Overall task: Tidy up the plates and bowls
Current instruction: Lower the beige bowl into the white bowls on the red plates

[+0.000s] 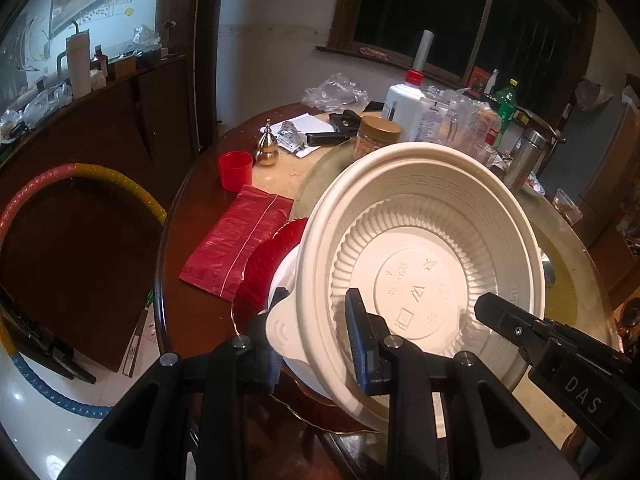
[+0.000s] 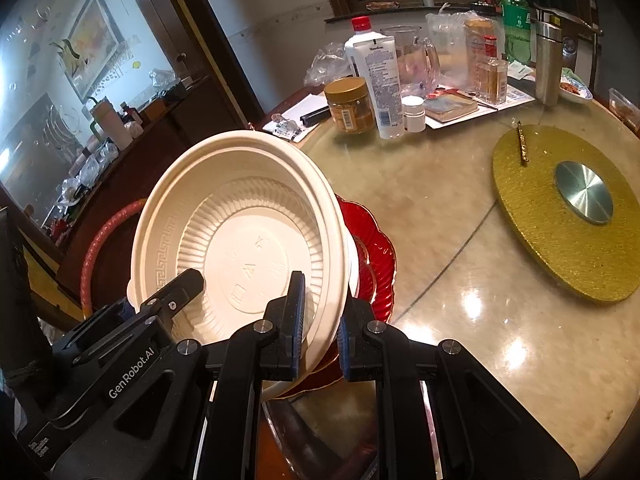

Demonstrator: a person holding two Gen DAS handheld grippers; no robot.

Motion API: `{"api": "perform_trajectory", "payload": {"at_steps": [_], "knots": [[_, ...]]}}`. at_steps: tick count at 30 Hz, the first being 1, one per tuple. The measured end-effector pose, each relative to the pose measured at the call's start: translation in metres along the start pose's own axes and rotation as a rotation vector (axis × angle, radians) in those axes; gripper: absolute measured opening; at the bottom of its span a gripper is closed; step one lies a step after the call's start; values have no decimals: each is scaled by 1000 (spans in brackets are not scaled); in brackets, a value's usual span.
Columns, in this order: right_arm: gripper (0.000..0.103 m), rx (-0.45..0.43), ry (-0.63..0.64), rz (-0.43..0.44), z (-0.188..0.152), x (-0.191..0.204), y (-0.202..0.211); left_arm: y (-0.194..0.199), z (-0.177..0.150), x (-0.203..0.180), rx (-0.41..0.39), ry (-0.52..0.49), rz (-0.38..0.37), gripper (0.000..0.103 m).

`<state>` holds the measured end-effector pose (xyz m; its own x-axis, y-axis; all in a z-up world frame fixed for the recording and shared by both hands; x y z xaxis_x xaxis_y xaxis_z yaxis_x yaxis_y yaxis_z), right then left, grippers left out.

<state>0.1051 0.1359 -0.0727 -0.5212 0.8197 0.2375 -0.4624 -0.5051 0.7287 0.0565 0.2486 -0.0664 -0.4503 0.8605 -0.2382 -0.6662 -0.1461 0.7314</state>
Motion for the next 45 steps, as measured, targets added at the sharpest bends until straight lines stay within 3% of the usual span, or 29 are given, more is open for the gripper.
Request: {"api": "perform_trajectory", "payload": {"at_steps": [16,45], "knots": [[14,30,16,-8,2,7,-11,-7,3,7,8,-2,21,28],[14,148,8,0,2,17,-33,-20,0,23,97,3,39,28]]}}
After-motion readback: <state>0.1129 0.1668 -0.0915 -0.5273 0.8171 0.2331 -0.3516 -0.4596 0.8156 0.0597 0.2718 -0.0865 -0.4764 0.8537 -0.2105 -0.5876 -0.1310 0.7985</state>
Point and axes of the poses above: each gripper's, at about its wrist camera, not at the fingertips, and y roughly against the way its jaws point, x to its left, z to its top, the point moved 9 cm from there along -y, roughly the way its jaws point, and after that the axes turned 6 degrees about y, right-handed, at the moved point
